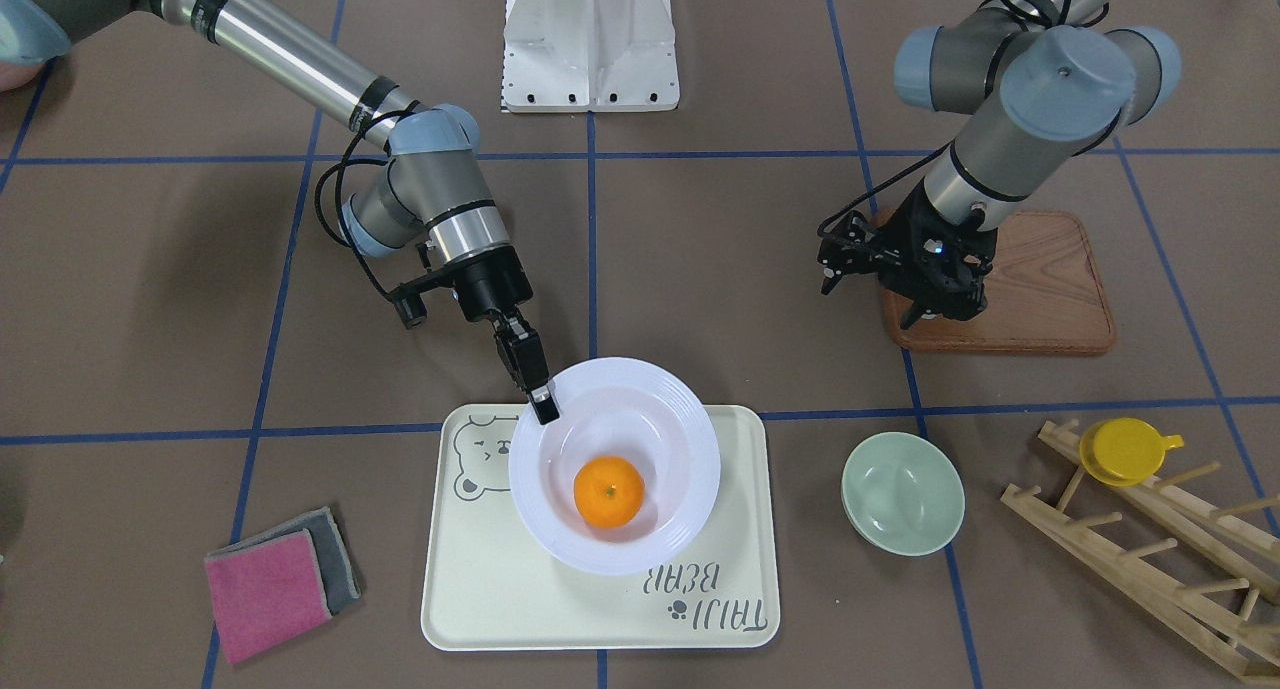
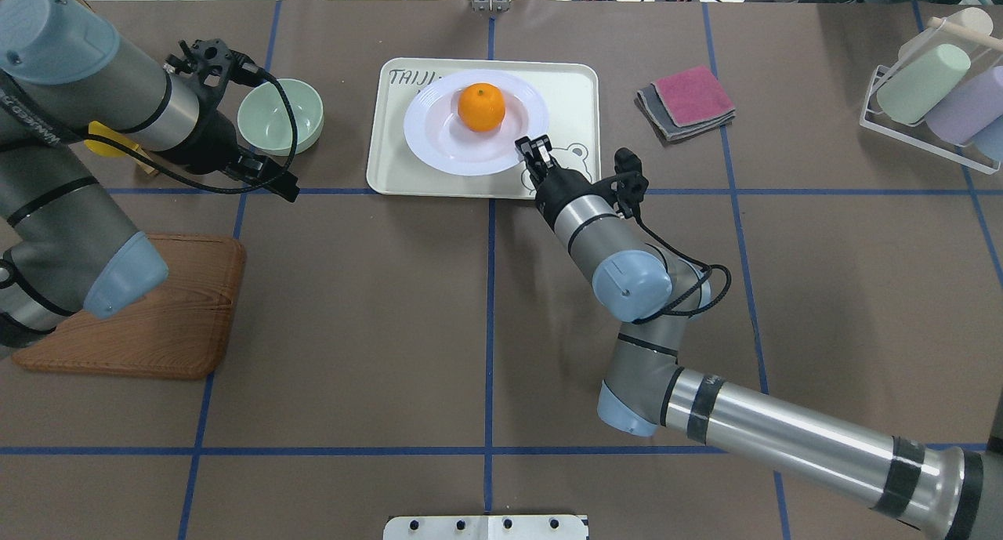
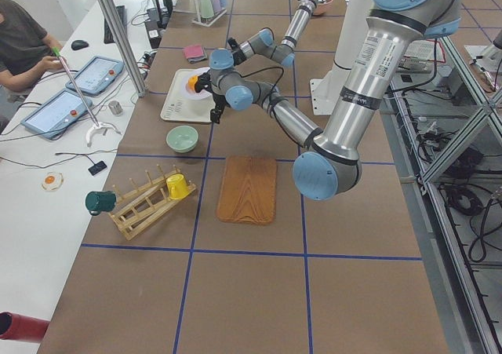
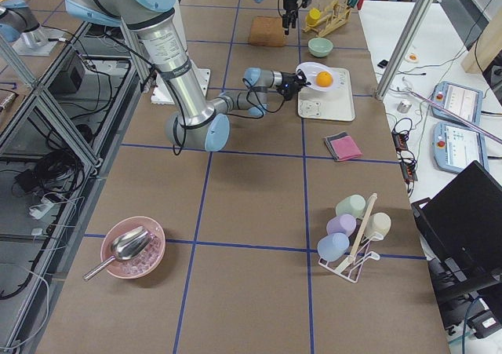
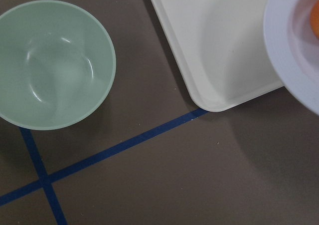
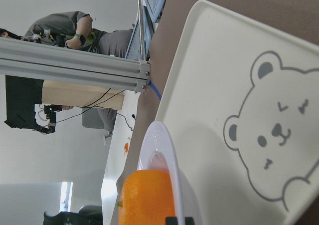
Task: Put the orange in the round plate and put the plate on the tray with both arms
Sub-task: 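Slide the plate with the orange onto the bear tray with the right gripper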
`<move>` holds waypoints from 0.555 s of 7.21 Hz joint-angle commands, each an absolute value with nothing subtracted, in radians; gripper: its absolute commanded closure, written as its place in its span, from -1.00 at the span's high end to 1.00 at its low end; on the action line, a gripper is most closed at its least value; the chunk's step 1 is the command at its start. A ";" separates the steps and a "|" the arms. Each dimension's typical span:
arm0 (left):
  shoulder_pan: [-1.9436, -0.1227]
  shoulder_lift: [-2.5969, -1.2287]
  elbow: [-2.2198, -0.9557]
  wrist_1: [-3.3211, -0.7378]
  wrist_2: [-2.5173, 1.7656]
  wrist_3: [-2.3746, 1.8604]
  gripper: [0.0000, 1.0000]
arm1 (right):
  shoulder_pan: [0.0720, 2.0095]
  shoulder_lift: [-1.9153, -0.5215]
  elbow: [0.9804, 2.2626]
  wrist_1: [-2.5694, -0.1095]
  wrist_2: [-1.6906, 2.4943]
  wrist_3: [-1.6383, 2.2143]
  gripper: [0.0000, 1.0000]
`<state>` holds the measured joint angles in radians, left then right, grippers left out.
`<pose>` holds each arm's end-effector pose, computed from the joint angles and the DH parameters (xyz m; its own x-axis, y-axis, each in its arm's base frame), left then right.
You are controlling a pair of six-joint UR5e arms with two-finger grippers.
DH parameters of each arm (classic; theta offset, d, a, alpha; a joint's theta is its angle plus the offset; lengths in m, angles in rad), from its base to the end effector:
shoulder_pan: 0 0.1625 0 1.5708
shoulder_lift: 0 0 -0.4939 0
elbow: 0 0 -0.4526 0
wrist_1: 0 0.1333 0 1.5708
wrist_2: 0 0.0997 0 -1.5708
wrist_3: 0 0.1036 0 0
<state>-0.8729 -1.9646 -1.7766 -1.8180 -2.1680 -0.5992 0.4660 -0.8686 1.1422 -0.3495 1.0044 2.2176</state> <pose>0.3881 -0.5795 0.3452 0.5397 0.4191 -0.7301 -0.1469 0.9008 0.4086 -0.6741 -0.5504 0.3245 -0.4625 0.3366 0.8202 -0.7248 0.3892 -0.5684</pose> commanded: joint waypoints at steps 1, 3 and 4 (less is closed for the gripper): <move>-0.871 -1.945 -1.804 -1.815 -2.168 -0.600 0.98 | 0.495 -0.752 1.007 -0.425 1.014 2.270 -1.00; -0.870 -1.945 -1.798 -1.815 -2.164 -0.598 0.98 | 0.497 -0.741 0.971 -0.426 1.017 2.270 -1.00; -0.868 -1.945 -1.795 -1.816 -2.164 -0.598 0.98 | 0.497 -0.724 0.941 -0.426 1.026 2.270 -0.66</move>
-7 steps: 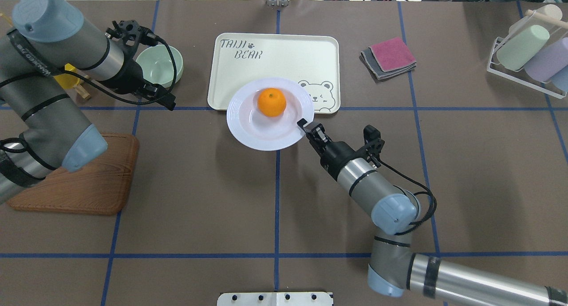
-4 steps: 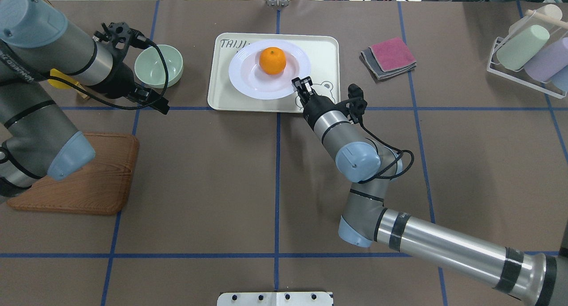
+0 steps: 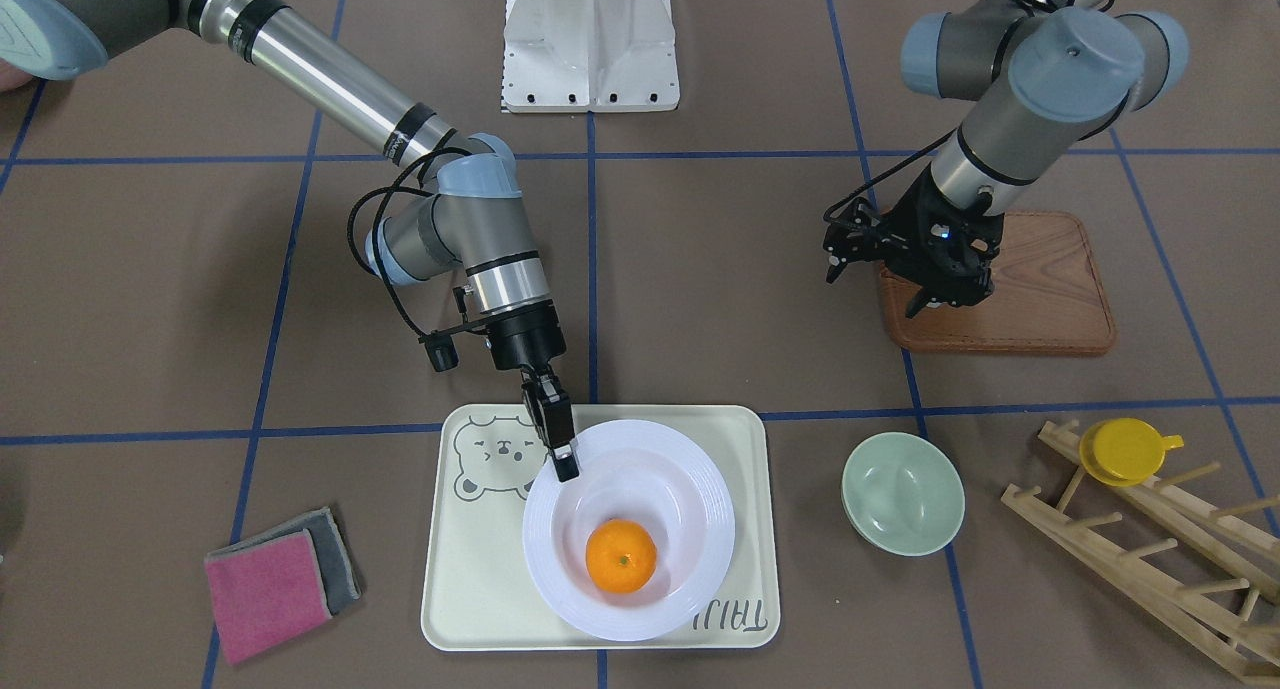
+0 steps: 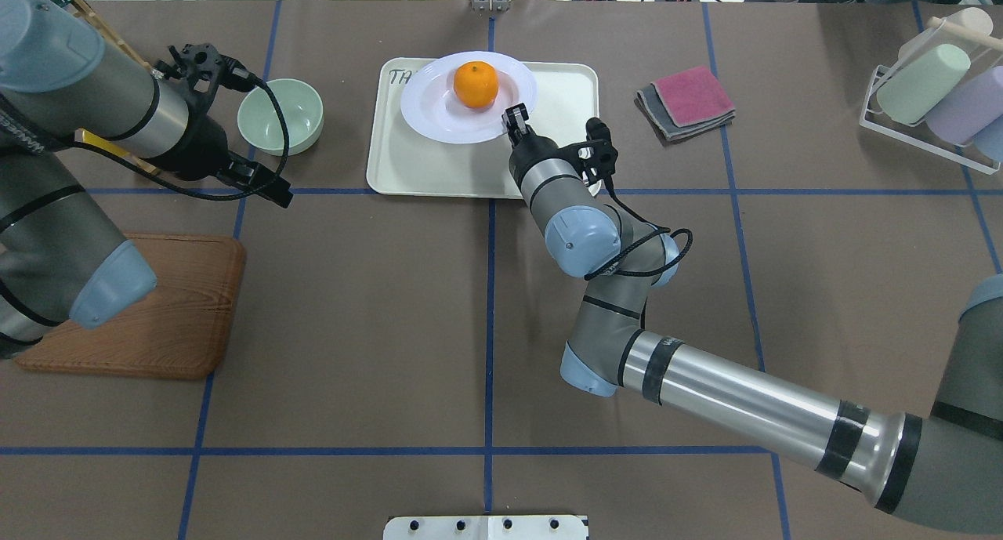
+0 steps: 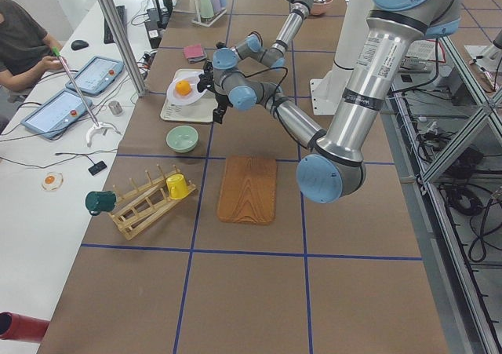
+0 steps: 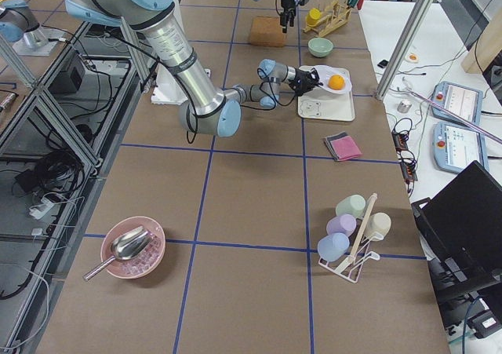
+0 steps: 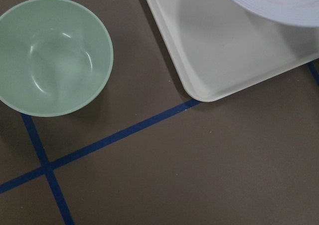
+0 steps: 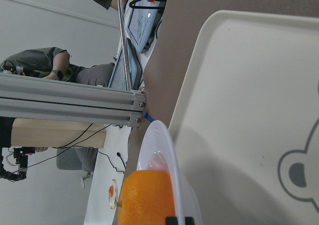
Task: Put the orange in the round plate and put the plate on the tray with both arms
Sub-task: 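Slide the plate with the orange onto the bear tray with the right gripper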
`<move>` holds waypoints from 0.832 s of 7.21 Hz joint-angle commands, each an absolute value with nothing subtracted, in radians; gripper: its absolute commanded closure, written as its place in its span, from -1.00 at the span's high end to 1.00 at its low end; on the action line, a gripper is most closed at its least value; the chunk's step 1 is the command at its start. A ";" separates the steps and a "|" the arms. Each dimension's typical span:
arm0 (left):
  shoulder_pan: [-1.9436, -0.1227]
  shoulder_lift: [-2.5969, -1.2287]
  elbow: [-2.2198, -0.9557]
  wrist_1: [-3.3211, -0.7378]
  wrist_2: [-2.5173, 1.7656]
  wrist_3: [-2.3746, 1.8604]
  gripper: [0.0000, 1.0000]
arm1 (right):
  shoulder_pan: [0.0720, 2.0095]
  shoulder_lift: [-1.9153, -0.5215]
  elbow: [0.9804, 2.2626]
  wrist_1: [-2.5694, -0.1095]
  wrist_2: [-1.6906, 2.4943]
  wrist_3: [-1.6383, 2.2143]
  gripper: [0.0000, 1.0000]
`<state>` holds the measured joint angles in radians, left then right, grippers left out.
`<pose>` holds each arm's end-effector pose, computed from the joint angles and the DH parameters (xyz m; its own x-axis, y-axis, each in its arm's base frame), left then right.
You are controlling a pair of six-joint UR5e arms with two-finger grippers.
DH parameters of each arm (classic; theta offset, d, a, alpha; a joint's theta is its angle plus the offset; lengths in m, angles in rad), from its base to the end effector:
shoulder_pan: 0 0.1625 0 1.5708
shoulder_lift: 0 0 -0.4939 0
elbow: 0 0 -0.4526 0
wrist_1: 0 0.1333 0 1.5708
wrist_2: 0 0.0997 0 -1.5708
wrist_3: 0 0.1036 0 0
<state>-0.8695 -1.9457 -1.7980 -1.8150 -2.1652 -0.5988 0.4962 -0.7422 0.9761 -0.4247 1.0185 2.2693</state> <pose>0.3839 -0.5713 0.3480 0.5404 0.4208 -0.7287 -0.1490 0.9001 0.4094 -0.7107 -0.5982 0.3103 -0.4242 0.3929 0.8159 -0.7645 0.3275 -0.5552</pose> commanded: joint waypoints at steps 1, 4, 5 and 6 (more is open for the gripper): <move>-0.868 -1.947 -1.796 -1.816 -2.164 -0.598 0.98 | 0.497 -0.724 0.940 -0.426 1.031 2.270 -0.14; -0.867 -1.947 -1.798 -1.816 -2.164 -0.607 0.98 | 0.473 -0.886 1.216 -0.429 1.069 2.260 0.99; -0.864 -1.947 -1.790 -1.819 -2.161 -0.620 0.98 | 0.442 -0.987 1.385 -0.445 1.069 2.255 0.99; -0.864 -1.947 -1.787 -1.821 -2.160 -0.618 0.98 | 0.419 -1.043 1.467 -0.445 1.071 2.247 0.99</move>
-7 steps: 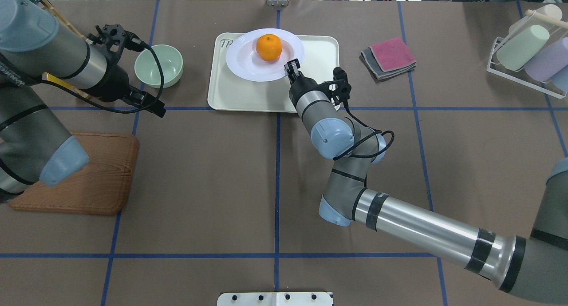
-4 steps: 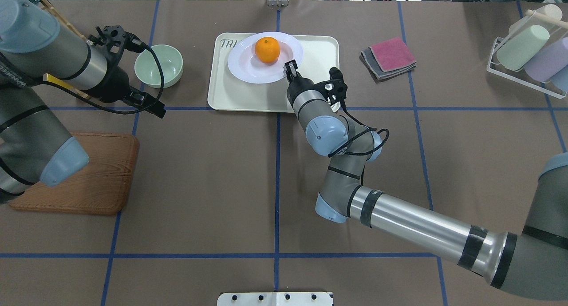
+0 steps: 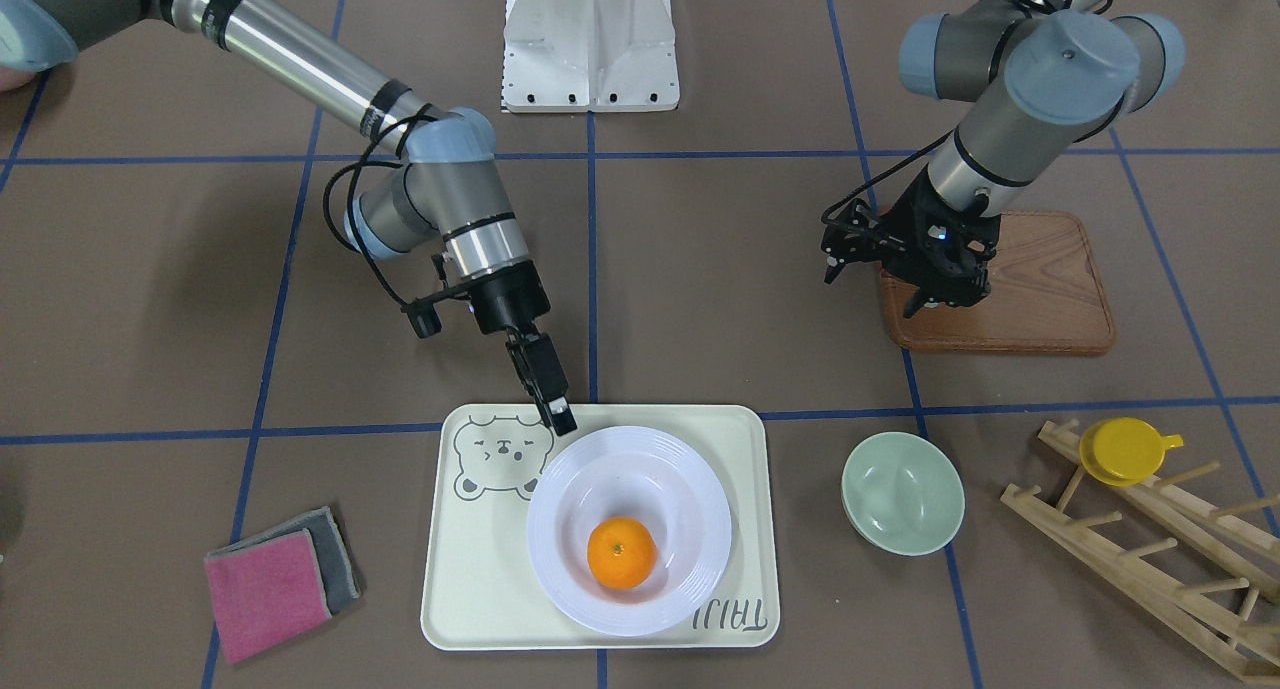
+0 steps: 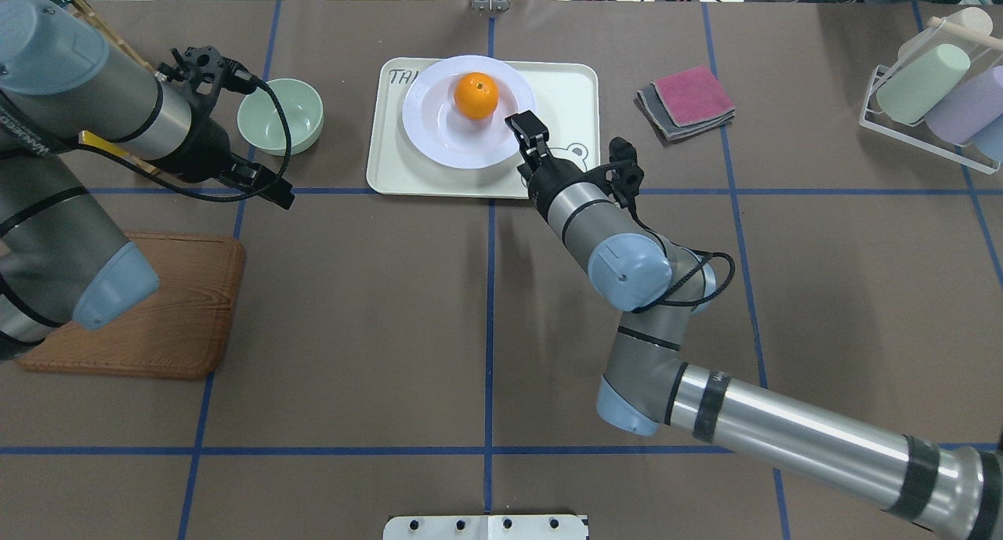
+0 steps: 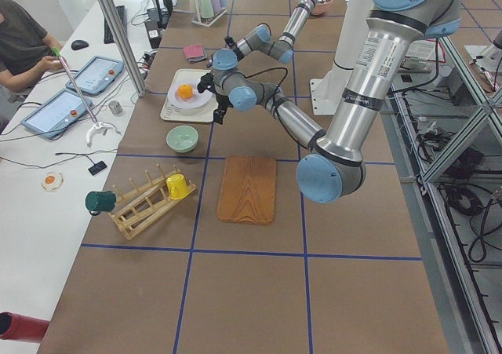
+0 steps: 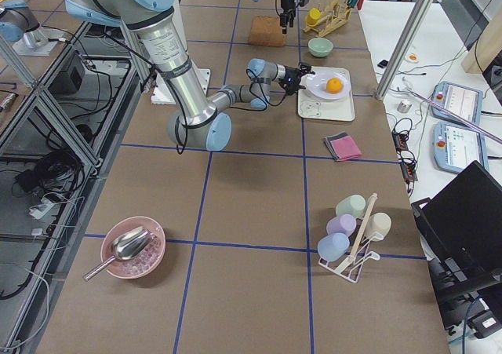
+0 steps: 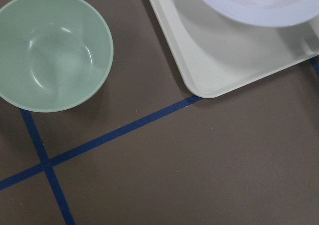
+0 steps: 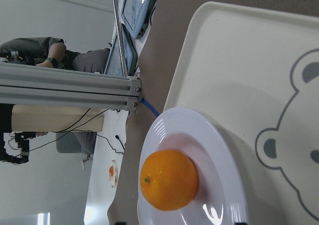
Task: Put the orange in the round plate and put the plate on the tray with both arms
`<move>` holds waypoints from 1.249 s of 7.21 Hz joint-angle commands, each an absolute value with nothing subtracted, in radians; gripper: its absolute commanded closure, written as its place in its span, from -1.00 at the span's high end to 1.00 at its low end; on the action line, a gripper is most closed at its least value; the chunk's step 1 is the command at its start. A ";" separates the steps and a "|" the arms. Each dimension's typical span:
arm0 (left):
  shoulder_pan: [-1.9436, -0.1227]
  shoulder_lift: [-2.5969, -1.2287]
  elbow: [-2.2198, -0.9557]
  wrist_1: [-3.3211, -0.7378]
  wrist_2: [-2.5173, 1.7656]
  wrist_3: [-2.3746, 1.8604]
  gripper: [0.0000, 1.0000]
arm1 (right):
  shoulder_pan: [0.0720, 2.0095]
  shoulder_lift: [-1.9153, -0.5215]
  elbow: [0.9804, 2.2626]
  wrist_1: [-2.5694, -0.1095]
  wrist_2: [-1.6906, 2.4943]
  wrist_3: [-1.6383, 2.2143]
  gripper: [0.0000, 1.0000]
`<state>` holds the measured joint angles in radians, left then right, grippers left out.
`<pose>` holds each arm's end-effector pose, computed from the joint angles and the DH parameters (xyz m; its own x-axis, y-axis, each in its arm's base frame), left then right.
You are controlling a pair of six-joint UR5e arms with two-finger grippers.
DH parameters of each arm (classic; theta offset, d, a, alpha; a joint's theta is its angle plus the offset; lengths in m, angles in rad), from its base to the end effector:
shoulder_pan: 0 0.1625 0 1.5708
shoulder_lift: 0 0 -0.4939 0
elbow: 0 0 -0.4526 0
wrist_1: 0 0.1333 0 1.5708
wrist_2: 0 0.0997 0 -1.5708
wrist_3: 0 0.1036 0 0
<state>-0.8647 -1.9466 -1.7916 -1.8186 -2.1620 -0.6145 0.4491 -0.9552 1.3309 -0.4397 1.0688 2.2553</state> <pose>0.3878 -0.5712 0.3502 0.5438 0.4079 -0.7335 -0.1438 0.9063 0.3974 -0.6441 -0.5137 0.3060 -0.4695 0.3890 0.7926 -0.6664 0.4327 -0.6071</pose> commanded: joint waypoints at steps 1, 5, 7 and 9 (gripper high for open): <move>-0.865 -1.945 -1.787 -1.822 -2.160 -0.618 0.98 | 0.411 -1.087 1.548 -0.445 1.121 2.123 0.99; -0.940 -1.909 -1.761 -1.812 -2.155 -0.444 0.98 | 0.556 -1.406 1.721 -0.445 1.631 1.430 1.00; -1.018 -1.846 -1.772 -1.813 -2.157 -0.287 0.98 | 0.906 -1.497 1.691 -0.486 2.107 0.975 0.99; -1.073 -1.801 -1.758 -1.807 -2.160 -0.038 0.98 | 1.075 -1.511 1.686 -0.742 2.278 0.532 1.00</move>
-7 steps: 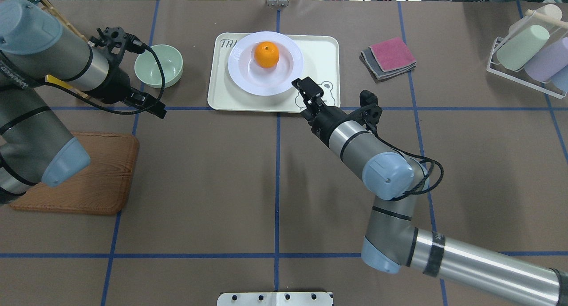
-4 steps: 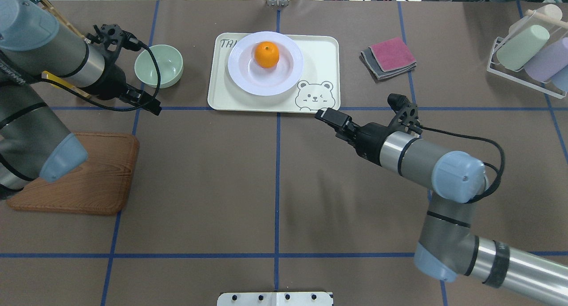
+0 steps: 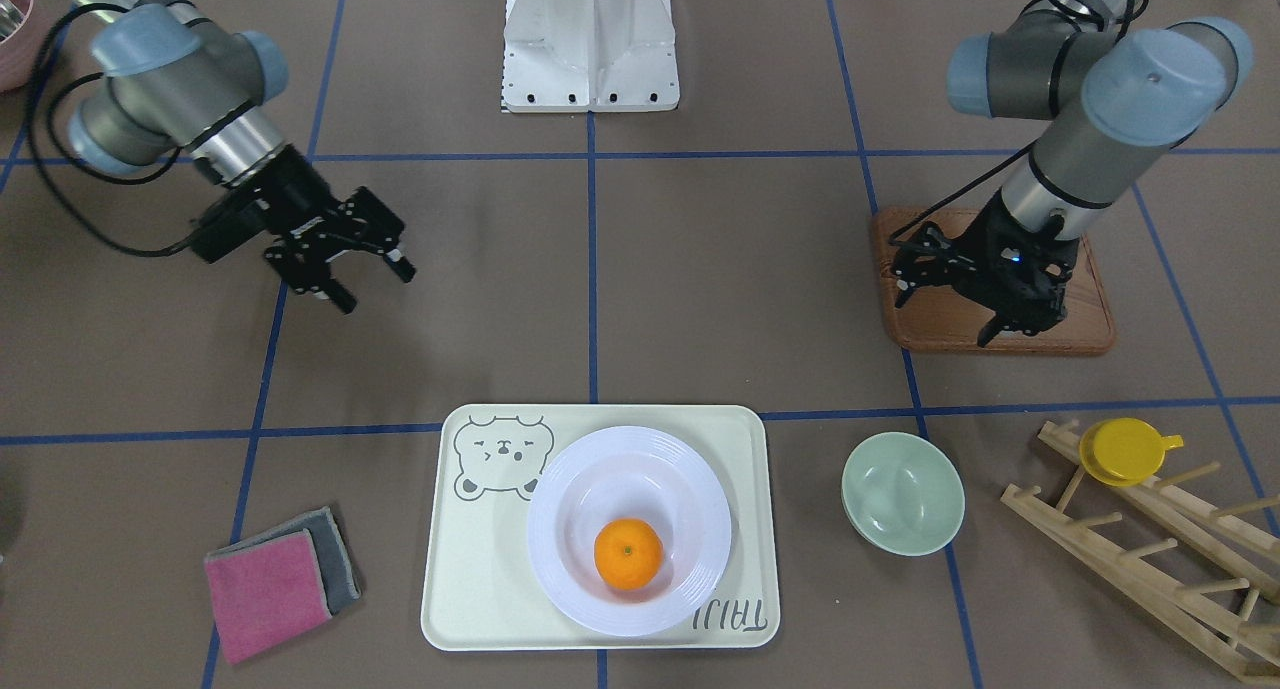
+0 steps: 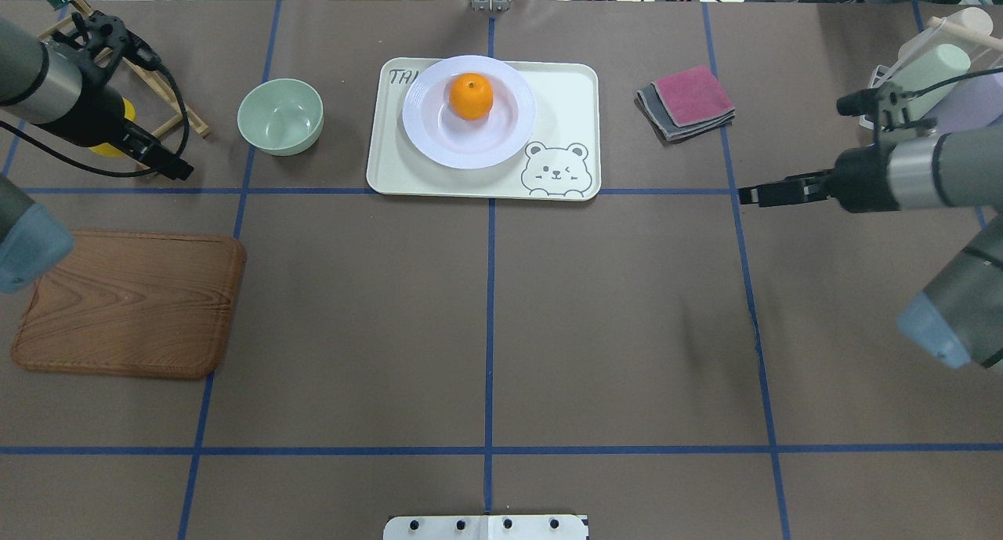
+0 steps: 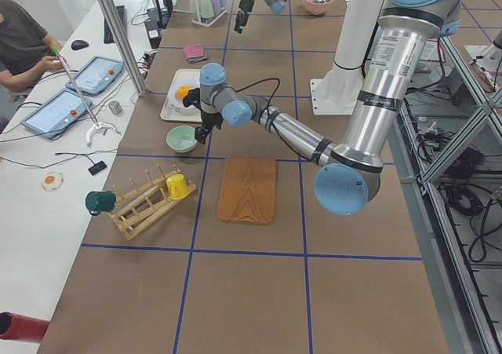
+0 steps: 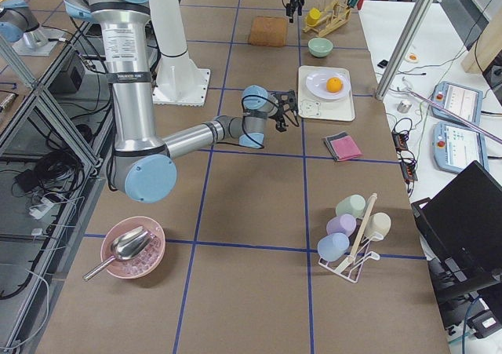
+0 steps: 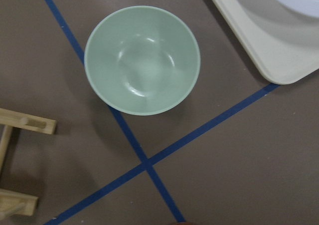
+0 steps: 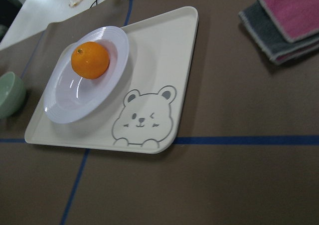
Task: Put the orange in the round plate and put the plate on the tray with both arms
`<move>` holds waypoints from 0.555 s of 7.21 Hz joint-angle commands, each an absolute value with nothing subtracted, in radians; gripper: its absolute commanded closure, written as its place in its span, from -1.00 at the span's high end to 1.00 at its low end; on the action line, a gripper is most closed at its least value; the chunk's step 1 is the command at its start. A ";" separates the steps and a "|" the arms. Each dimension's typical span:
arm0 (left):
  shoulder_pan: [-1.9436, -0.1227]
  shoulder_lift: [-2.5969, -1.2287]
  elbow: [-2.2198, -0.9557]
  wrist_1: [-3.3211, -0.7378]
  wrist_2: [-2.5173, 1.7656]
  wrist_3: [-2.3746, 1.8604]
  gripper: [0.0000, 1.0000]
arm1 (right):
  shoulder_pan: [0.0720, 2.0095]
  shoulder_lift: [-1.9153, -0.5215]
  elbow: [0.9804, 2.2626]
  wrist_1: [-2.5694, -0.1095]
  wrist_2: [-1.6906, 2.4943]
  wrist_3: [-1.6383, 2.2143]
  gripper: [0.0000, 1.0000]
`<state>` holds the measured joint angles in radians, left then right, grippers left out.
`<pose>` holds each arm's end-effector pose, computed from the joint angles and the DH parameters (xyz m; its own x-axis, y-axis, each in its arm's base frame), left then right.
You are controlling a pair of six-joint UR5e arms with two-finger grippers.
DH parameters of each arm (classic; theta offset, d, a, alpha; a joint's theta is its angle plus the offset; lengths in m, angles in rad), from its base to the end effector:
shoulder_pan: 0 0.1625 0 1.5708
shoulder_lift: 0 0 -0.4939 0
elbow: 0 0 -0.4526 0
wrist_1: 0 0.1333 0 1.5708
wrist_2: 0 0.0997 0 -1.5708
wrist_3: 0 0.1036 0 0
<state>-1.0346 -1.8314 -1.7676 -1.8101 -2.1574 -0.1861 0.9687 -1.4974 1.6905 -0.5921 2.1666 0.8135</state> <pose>0.2745 -0.6106 0.4420 0.5978 0.5962 -0.5359 -0.2862 0.7832 0.5521 -0.2768 -0.5355 0.5097 0.4273 -0.3821 0.8194 -0.1317 0.8703 0.4746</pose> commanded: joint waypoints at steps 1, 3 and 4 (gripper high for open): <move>-1.115 -1.805 -1.746 -1.761 -2.166 0.027 0.98 | 1.107 -1.512 1.686 -0.897 2.276 0.311 1.00; -1.211 -1.799 -1.730 -1.689 -2.175 0.191 0.98 | 1.220 -1.564 1.690 -1.094 2.276 -0.038 1.00; -1.263 -1.801 -1.697 -1.648 -2.266 0.246 0.98 | 1.283 -1.569 1.687 -1.229 2.276 -0.213 1.00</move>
